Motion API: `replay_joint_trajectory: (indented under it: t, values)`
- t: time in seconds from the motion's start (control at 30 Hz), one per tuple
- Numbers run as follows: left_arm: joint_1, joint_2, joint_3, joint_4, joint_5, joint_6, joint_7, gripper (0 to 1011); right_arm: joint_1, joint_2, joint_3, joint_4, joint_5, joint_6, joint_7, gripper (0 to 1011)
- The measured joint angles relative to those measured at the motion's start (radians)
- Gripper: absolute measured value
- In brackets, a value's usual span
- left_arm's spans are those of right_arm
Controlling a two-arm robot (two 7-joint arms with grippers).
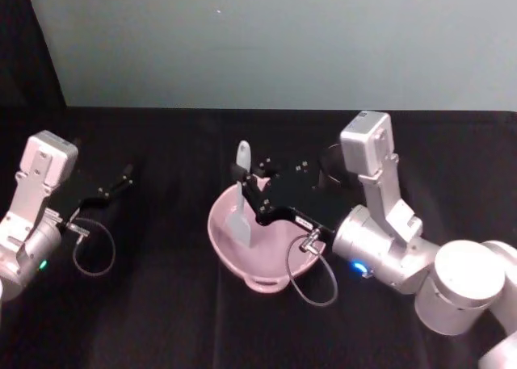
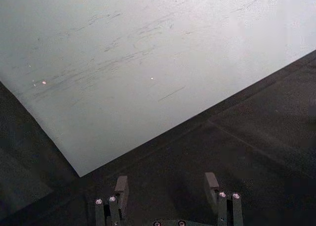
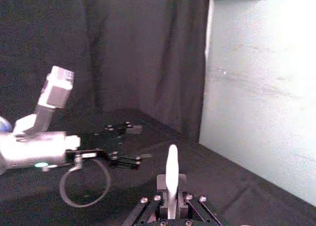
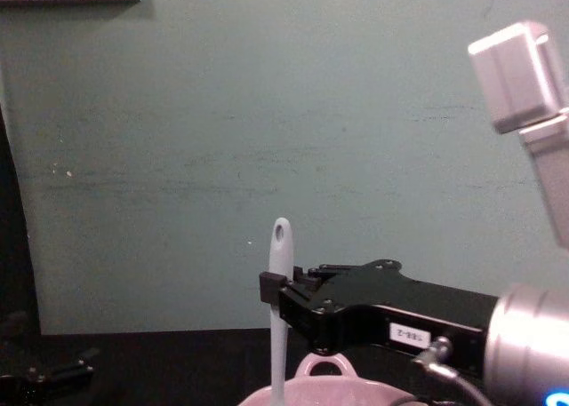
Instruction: Use the one hand to pick up the spoon and stir the clear water in the bowl.
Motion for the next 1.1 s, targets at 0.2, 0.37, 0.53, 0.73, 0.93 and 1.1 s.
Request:
replay_joint_trajectory:
  t: [0.2,0.37,0.53,0.73,0.93,1.1]
  values:
    - [0.0,0.0,0.0,0.0,0.0,0.0,0.0,1011,0.048,-0.06,0.005,0.103,-0.055,-0.054,-0.048,112]
    - [0.0,0.0,0.0,0.0,0.0,0.0,0.0,1011,0.055,-0.075,0.029,0.127,-0.088,-0.079,-0.087,112]
    - [0.0,0.0,0.0,0.0,0.0,0.0,0.0,1011,0.04,-0.064,0.056,0.11,-0.129,-0.089,-0.116,112]
    - [0.0,0.0,0.0,0.0,0.0,0.0,0.0,1011,0.005,-0.035,0.079,0.06,-0.148,-0.069,-0.116,112]
    - [0.0,0.0,0.0,0.0,0.0,0.0,0.0,1011,-0.048,0.001,0.107,-0.018,-0.135,-0.021,-0.083,112]
    - [0.0,0.0,0.0,0.0,0.0,0.0,0.0,1011,-0.088,0.02,0.121,-0.071,-0.099,0.022,-0.053,112]
